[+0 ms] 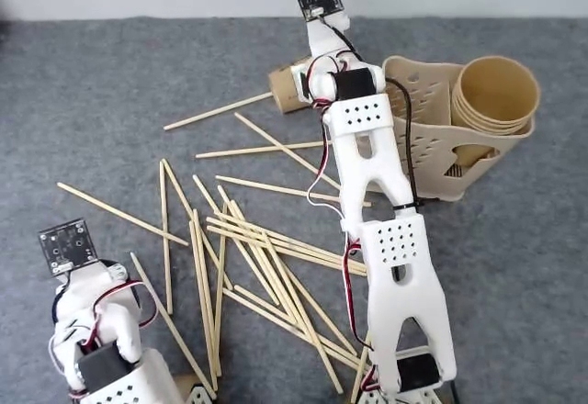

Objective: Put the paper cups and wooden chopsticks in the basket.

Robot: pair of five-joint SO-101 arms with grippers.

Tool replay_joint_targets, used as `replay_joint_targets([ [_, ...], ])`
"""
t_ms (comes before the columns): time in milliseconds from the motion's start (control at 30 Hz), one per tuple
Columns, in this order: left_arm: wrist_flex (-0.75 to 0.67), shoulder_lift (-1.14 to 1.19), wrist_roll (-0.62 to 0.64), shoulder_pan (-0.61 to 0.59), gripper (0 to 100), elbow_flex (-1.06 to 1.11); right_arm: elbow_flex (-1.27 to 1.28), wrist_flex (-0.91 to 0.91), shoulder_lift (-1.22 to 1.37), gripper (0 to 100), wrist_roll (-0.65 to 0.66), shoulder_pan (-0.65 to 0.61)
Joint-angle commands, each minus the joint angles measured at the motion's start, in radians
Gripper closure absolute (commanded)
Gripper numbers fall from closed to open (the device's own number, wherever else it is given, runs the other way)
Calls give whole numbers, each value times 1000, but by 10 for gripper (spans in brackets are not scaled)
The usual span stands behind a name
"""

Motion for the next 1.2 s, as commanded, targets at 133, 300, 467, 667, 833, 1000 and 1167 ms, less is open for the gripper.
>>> replay_joint_targets([
  [133, -25, -15, -6, -3, 985, -7, -51, -4, 27, 753, 11, 25],
  [300, -25, -15, -6, -2, 985, -7, -51, 8, 27, 753, 11, -10],
  [467, -28, -15, -8, 0, 985, -7, -149, 170, 10, 751, 9, -90],
  [667, -31, -15, -8, 2, 985, -7, -299, 429, -39, 753, 6, -180],
  [833, -31, -15, -8, 2, 985, -7, -301, 588, -140, 753, 3, -232],
  [1000, -31, -15, -8, 2, 985, -7, -299, 611, -196, 831, 3, -216],
  [1167, -31, -15, -8, 2, 985, -7, -298, 615, -217, 960, 3, -186],
])
